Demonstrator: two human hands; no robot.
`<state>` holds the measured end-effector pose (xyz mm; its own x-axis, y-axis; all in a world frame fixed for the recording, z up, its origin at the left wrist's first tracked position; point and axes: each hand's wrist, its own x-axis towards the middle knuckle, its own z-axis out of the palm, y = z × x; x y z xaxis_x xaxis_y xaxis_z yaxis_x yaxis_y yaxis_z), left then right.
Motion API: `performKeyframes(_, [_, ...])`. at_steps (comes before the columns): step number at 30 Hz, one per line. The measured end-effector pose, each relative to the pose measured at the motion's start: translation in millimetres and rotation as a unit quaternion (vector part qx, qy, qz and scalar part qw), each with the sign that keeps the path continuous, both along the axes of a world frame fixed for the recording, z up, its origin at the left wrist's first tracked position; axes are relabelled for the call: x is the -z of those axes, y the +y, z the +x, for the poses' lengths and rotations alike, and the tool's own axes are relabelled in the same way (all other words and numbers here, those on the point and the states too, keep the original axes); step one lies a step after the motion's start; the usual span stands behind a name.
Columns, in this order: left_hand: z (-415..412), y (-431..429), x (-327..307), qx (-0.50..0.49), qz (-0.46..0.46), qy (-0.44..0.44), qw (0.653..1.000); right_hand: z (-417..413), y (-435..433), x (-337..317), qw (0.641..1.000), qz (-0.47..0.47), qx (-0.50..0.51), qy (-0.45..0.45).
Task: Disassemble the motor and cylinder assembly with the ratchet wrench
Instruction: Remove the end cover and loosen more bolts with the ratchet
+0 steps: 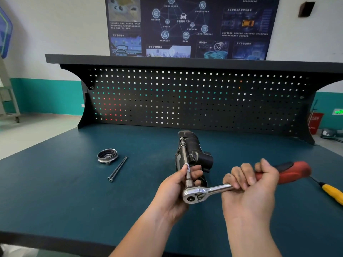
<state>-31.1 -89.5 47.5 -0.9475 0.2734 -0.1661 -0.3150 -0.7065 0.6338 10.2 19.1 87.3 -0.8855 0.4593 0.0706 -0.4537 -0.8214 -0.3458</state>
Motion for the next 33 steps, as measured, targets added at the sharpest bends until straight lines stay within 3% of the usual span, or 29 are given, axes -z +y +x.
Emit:
performKeyframes(16, [-2, 1, -2, 0.002, -0.009, 0.0, 1.0, -2, 4, 0, 1.0, -0.03, 0.004, -0.009])
performKeyframes(29, [-12, -2, 1, -0.005, 0.06, -0.008, 0.998, -7, -21, -38, 0.978, 0.2, -0.007, 0.065])
performKeyframes(33, [-11, -4, 1, -0.005, -0.049, 0.044, 0.998, -10, -21, -40, 0.971, 0.229, -0.001, 0.061])
